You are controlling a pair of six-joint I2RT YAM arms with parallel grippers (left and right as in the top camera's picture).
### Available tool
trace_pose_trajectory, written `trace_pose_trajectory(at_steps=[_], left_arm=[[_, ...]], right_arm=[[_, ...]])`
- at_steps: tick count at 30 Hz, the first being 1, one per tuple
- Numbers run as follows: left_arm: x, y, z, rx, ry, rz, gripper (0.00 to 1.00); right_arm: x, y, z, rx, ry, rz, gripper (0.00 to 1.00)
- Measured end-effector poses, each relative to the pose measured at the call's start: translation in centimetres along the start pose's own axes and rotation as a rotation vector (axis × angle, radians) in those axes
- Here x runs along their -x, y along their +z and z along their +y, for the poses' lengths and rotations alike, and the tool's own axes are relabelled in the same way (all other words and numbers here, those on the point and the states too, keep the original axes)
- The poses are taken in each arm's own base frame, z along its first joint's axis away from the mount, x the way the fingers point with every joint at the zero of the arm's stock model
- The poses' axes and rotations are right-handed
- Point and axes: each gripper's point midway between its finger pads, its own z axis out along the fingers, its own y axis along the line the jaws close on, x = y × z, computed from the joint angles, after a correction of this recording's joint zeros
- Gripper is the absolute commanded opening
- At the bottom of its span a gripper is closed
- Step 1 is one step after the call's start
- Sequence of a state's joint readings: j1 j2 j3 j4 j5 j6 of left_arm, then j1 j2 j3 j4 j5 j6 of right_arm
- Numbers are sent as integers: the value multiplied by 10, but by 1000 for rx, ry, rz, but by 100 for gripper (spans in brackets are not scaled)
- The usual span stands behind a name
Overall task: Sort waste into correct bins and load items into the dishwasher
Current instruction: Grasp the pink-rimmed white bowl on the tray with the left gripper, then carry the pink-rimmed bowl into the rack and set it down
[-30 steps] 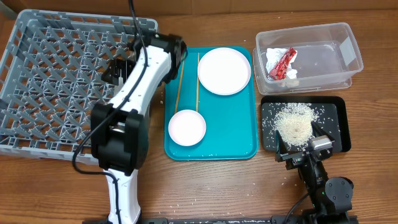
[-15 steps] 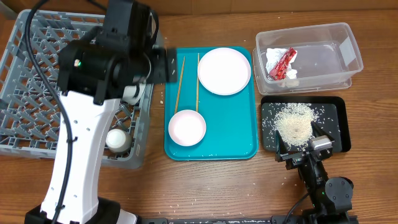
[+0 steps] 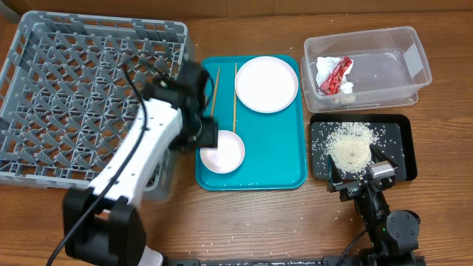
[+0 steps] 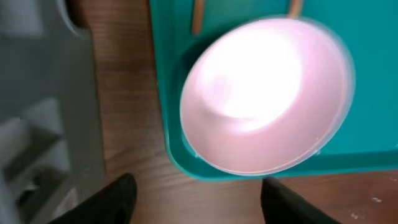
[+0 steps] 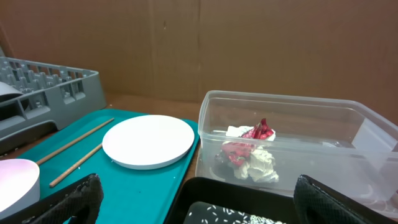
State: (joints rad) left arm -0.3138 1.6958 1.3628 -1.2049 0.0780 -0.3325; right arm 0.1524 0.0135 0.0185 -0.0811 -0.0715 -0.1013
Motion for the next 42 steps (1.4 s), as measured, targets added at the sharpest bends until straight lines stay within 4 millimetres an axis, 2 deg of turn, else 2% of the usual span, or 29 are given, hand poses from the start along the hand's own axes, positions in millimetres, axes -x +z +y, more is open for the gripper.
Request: trace_pose_trajectory(at_steps=[3,10,12,13,16,19,23,25,28,31,34,37,42], left_arm=[[-5,33,6,12,-6,6,57],[0,70,16,34,-14,-69,40],[1,78,18,37,-17,-85,22],[-1,82,19,40,-24,-88,4],[-7,87,22,44,-31,-70,4],[-11,80,20,40,-33,-40,4],[-7,50,18,60,-34,-19,4],[4,23,18,81,-34,-55,4],[27,-30,26,158,-38,-176,4],[45,-87,52,322,-60,-331,4],[54,-139,92,578,-103,-476,4],[56,-168,119,790,-134,-548,4],[66,-198,153,993,-232,-637,4]], right_arm=[[0,0,0,0,0,-1,100],[0,0,0,0,0,0,100],[0,0,0,-1,0,-1,100],[0,0,0,-1,0,0,100],[0,0,0,-1,0,-1,100],[0,0,0,0,0,-1,100],[0,0,0,-1,0,-1,100],[0,0,0,0,0,-1,100],[0,0,0,-1,0,0,100],[0,0,0,0,0,-1,100],[0,0,0,-1,0,0,100],[0,0,0,-1,0,0,100],[0,0,0,-1,0,-1,100]])
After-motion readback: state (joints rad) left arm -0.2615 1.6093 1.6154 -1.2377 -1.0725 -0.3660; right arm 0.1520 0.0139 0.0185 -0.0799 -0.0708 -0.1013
